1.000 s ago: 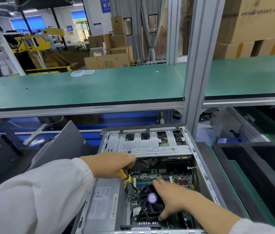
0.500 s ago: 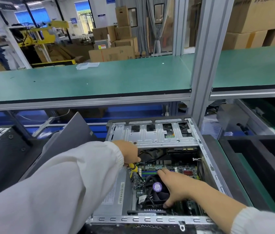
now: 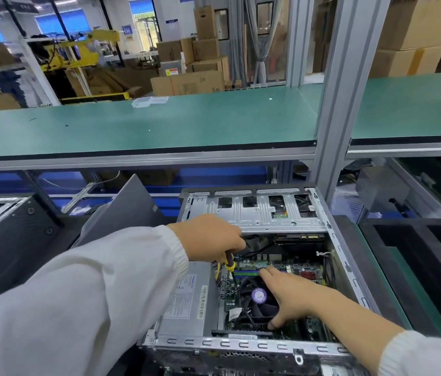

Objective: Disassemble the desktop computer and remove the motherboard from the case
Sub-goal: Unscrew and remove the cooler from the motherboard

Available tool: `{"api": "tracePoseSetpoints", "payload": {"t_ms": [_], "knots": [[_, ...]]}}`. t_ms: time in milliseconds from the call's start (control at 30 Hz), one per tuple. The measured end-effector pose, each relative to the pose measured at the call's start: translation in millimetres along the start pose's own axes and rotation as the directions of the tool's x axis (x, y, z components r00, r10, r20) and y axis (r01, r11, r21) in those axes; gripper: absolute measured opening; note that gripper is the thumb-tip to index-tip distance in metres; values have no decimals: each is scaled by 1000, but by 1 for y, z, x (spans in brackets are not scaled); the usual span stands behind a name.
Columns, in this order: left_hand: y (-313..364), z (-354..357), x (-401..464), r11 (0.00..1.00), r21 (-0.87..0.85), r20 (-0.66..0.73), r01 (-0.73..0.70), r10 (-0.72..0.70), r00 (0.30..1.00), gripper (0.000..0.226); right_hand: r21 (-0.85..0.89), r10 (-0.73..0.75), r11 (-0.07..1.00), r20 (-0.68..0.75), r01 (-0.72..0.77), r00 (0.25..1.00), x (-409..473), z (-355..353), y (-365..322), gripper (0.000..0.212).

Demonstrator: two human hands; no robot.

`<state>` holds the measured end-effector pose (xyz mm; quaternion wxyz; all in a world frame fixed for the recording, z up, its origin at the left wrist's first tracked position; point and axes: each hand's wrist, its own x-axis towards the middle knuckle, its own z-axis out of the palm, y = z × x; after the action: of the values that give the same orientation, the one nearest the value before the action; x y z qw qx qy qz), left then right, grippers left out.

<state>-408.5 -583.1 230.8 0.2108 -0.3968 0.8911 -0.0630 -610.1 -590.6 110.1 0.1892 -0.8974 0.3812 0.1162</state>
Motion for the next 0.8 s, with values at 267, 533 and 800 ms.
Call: {"api": "tracePoseSetpoints", "payload": {"t_ms": [267, 533, 800], "knots": [[8, -15, 18, 987, 11, 124, 158, -158, 980, 36, 1, 2, 1000, -2, -2, 1000, 0, 0, 0, 108], [-8, 1, 2, 872, -414, 195, 263, -197, 961, 28, -16, -7, 1000, -11, 7, 1000, 0, 1, 1, 106], [-6, 8, 8, 999, 1, 32, 33, -33, 999, 18, -16, -8, 1000, -2, 7, 1000, 1, 0, 1, 105]]}}
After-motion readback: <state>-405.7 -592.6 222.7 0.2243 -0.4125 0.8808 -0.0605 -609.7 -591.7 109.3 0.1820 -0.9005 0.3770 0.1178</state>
